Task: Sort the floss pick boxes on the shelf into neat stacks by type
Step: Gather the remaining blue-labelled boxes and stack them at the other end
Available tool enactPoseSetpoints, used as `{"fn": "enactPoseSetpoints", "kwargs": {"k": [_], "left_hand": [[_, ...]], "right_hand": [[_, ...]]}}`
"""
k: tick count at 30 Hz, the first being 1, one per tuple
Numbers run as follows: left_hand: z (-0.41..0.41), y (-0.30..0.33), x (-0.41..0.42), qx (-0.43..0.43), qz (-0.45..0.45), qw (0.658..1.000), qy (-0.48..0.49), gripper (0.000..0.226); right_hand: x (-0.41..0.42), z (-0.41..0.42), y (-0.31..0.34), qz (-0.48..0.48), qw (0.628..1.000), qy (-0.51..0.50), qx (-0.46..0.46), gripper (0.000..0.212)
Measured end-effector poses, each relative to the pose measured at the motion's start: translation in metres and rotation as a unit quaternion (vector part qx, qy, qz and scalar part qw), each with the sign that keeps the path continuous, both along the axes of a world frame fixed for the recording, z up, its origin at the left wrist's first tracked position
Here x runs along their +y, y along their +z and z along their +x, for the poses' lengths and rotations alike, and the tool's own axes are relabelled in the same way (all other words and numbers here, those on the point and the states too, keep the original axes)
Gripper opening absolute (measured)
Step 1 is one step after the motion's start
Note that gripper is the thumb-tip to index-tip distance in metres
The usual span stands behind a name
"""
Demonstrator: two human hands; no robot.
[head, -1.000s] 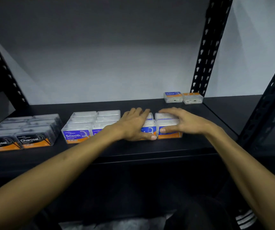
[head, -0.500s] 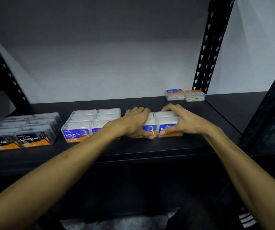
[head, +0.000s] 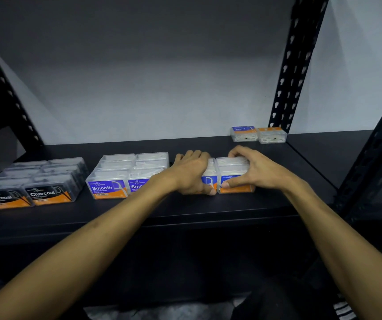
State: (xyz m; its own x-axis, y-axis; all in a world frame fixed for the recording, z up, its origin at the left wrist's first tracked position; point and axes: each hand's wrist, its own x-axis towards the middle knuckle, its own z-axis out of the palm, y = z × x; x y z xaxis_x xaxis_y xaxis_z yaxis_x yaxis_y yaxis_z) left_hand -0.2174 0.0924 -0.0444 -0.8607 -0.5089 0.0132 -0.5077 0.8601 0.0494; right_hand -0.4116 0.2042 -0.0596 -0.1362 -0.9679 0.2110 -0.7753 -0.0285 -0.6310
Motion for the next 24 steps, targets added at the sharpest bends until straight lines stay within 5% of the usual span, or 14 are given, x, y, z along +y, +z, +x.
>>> {"fn": "enactPoseSetpoints", "kwargs": {"k": [9,13,16,20,24], "left_hand": [[-0.002,0.011,0.005,-0.014,0.012,1.000,0.015,0.099],[-0.001,0.029,0.010,0.013,0.077,0.997,0.013,0.121],[-0.004,0.048,0.015,0.030,0.107,0.994,-0.006,0.113],[-0.034,0.065,0.000,0.079,0.118,0.990,-0.012,0.079],[-0.093,0.061,-0.031,0.055,0.147,0.988,0.012,0.053]], "right_hand": [[0.003,0.002,0.005,0.037,0.999,-0.017,0.008,0.072],[0.013,-0.009,0.010,-0.034,0.986,-0.006,-0.166,0.081],[0.019,-0.027,0.006,-0.112,0.957,-0.058,-0.260,0.071],[0.005,-0.064,-0.018,-0.116,0.952,-0.240,-0.150,0.039],[-0.008,-0.094,-0.034,-0.084,0.956,-0.277,-0.047,0.051]]}}
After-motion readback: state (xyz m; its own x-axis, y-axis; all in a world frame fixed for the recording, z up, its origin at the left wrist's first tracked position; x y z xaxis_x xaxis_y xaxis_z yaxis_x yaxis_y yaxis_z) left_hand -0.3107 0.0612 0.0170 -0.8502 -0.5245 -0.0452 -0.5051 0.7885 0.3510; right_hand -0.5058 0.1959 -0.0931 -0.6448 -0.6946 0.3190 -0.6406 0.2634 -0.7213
